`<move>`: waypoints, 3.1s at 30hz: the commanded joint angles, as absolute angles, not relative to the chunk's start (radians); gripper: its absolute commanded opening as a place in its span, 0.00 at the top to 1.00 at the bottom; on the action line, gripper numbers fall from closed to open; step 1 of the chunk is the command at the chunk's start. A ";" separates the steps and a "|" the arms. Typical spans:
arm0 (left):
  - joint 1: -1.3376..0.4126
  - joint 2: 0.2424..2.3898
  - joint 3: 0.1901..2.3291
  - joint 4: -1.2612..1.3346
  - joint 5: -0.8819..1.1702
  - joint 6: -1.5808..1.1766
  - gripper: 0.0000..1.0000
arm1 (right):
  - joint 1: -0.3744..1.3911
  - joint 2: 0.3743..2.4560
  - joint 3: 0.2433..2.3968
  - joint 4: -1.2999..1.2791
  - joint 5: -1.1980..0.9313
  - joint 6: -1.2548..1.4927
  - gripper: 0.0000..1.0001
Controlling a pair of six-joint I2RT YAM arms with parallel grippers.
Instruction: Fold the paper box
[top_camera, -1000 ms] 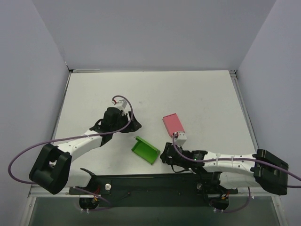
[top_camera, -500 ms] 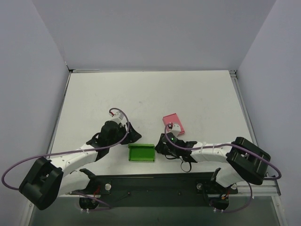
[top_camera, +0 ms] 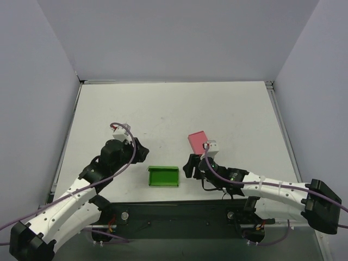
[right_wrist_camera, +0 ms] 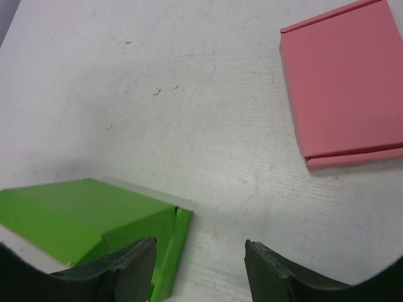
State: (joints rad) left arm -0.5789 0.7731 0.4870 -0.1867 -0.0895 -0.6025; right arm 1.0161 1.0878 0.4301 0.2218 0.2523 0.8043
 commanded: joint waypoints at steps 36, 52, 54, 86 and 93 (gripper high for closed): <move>-0.911 0.675 0.394 -0.301 -0.256 -0.485 0.32 | 1.250 1.339 0.824 -0.038 0.465 0.709 0.48; -0.913 0.620 0.328 -0.225 -0.296 -0.457 0.30 | 1.252 1.276 0.778 0.015 0.453 0.615 0.37; -0.913 0.600 0.324 -0.229 -0.299 -0.457 0.29 | 1.253 1.263 0.767 0.024 0.446 0.591 0.36; -0.911 0.658 0.259 -0.109 -0.342 -0.436 0.46 | 1.264 1.382 0.744 0.124 0.554 0.453 0.46; -0.911 0.703 0.275 -0.098 -0.360 -0.430 0.51 | 1.255 1.411 0.735 0.204 0.540 0.433 0.51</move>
State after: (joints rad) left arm -0.9092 0.6846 0.2546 -0.1528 -0.3279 -0.4332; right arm 1.2579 1.3926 0.7204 0.1352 0.5087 0.4576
